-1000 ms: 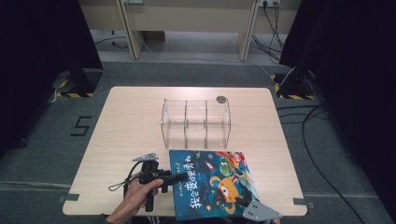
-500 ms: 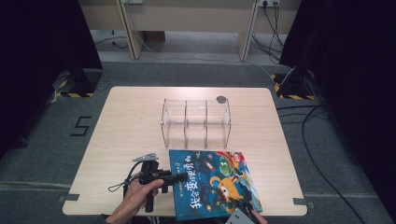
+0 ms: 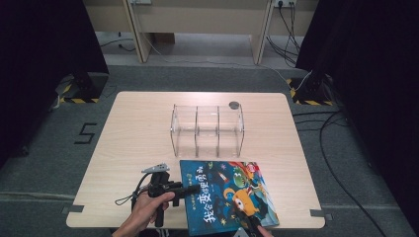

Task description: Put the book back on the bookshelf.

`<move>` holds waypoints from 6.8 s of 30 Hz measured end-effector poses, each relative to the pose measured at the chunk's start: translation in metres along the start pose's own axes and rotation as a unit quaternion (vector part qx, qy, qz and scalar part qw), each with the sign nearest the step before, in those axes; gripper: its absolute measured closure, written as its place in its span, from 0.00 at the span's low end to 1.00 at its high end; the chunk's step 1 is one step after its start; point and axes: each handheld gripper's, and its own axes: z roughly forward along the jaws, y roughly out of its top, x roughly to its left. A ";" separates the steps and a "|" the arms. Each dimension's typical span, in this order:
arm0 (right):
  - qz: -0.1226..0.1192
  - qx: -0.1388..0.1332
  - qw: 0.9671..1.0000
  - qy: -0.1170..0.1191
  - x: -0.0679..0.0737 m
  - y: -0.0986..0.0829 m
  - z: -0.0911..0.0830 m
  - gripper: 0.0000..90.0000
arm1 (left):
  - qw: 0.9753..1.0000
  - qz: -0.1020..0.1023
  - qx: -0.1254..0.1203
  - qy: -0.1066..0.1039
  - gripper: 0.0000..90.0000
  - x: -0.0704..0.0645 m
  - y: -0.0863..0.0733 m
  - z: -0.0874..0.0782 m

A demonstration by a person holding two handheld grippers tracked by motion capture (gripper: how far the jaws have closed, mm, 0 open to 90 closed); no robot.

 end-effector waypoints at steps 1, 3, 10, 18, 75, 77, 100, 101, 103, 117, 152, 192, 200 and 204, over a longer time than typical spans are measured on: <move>-0.004 0.000 1.000 -0.008 0.002 0.001 -0.001 0.56 | 1.000 0.003 -0.002 -0.003 0.65 -0.001 0.001 -0.001; -0.002 -0.006 1.000 -0.018 0.003 0.002 -0.005 0.60 | 1.000 0.010 0.001 -0.005 0.62 -0.004 0.003 -0.003; 0.056 -0.059 0.996 -0.045 -0.010 0.000 -0.020 0.67 | 0.999 0.000 0.000 -0.041 0.46 -0.006 0.003 -0.003; 0.129 -0.106 0.985 -0.053 -0.029 -0.006 -0.033 0.69 | 0.996 -0.019 -0.002 -0.093 0.30 -0.008 0.003 -0.002; 0.423 -0.234 0.874 -0.045 -0.118 -0.071 -0.066 0.80 | 0.932 0.262 0.167 0.188 0.17 0.042 -0.027 0.007; 0.420 -0.229 0.877 -0.050 -0.120 -0.074 -0.066 0.82 | 0.932 0.262 0.166 0.188 0.17 0.042 -0.027 0.007; 0.345 -0.215 0.909 -0.094 -0.130 -0.070 -0.066 0.88 | 0.933 0.264 0.158 0.185 0.16 0.043 -0.029 0.008; 0.341 -0.217 0.910 -0.094 -0.132 -0.069 -0.065 0.88 | 0.933 0.265 0.157 0.185 0.16 0.043 -0.029 0.008; 0.335 -0.215 0.912 -0.096 -0.134 -0.068 -0.064 0.87 | 0.934 0.265 0.155 0.185 0.16 0.043 -0.029 0.008; 0.309 -0.216 0.921 -0.099 -0.154 -0.054 -0.042 0.87 | 0.934 0.266 0.151 0.183 0.16 0.043 -0.030 0.009; 0.349 -0.257 0.900 -0.049 -0.175 -0.038 -0.032 0.92 | 0.936 0.270 0.140 0.178 0.15 0.045 -0.032 0.008; 0.353 -0.253 0.899 -0.052 -0.193 0.041 0.035 0.92 | 0.939 0.280 0.117 0.160 0.14 0.056 -0.034 -0.001; 0.358 -0.244 0.899 -0.058 -0.195 0.051 0.054 0.92 | 0.939 0.279 0.117 0.164 0.13 0.055 -0.035 0.000; 0.357 -0.242 0.899 -0.070 -0.197 0.053 0.061 0.92 | 0.939 0.279 0.117 0.164 0.13 0.055 -0.035 0.000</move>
